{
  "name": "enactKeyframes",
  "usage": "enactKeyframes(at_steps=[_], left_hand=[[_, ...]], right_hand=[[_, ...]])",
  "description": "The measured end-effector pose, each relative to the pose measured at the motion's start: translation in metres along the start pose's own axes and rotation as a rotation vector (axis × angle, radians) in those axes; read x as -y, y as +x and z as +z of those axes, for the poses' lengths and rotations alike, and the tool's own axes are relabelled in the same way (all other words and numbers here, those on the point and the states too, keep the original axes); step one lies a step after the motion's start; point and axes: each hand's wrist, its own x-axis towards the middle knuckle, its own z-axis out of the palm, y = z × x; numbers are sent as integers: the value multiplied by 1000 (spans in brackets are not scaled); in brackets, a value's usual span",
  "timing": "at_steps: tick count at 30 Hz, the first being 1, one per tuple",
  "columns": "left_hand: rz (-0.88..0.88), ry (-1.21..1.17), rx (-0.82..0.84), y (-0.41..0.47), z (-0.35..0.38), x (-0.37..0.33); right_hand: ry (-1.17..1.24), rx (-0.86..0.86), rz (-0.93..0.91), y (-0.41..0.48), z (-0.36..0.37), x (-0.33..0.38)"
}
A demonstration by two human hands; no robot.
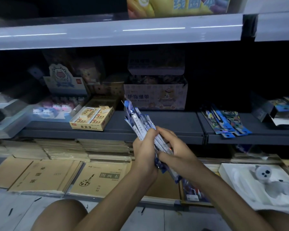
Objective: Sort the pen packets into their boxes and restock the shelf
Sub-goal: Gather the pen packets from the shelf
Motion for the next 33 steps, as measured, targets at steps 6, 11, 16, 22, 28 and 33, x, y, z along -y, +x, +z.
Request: enactKeyframes(at_steps=[6, 11, 16, 22, 28, 33], left_hand=[[329, 195, 9, 12, 5, -17], [614, 356, 136, 25, 17, -43], [743, 186, 269, 33, 53, -54], [747, 360, 288, 79, 39, -64], [673, 615, 197, 106, 14, -43], [651, 604, 152, 107, 20, -54]], right_hand=[[442, -51, -56, -1, -15, 9], [274, -247, -125, 14, -19, 23], [207, -317, -230, 67, -12, 62], [182, -462, -292, 122, -8, 64], [230, -478, -147, 133, 5, 27], [233, -517, -122, 141, 0, 42]])
